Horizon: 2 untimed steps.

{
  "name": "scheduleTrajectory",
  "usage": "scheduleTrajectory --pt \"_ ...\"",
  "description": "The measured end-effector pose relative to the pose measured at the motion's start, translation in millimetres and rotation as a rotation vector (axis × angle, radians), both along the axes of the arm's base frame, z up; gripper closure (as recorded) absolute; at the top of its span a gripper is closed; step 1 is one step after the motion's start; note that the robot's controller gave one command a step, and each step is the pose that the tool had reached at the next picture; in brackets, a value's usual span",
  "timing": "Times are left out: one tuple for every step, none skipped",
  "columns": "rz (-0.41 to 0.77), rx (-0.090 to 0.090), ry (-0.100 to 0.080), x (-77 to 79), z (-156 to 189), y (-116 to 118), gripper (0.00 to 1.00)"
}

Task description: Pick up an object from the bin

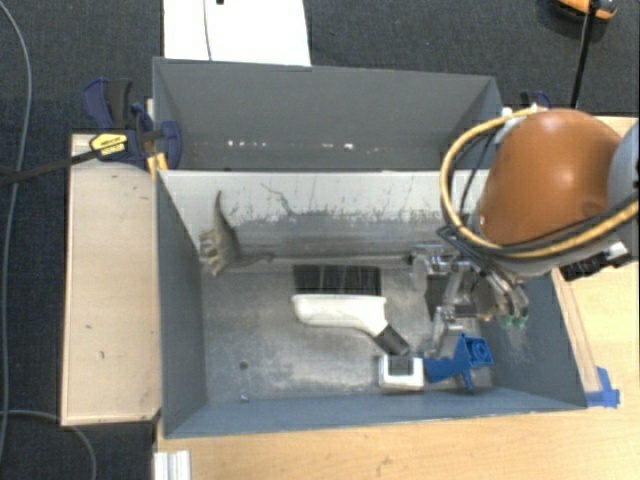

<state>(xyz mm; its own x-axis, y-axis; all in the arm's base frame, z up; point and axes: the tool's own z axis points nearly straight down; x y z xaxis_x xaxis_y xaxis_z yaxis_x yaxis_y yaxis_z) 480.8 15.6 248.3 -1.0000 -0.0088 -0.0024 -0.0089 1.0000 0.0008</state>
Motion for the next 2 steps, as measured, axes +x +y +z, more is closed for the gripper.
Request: scheduleTrajectory --pt "0.000 0.000 0.000 0.0 0.0 0.0 0.00" --pt "0.028 0.000 -0.008 39.3 -60.0 11.9 0.00"
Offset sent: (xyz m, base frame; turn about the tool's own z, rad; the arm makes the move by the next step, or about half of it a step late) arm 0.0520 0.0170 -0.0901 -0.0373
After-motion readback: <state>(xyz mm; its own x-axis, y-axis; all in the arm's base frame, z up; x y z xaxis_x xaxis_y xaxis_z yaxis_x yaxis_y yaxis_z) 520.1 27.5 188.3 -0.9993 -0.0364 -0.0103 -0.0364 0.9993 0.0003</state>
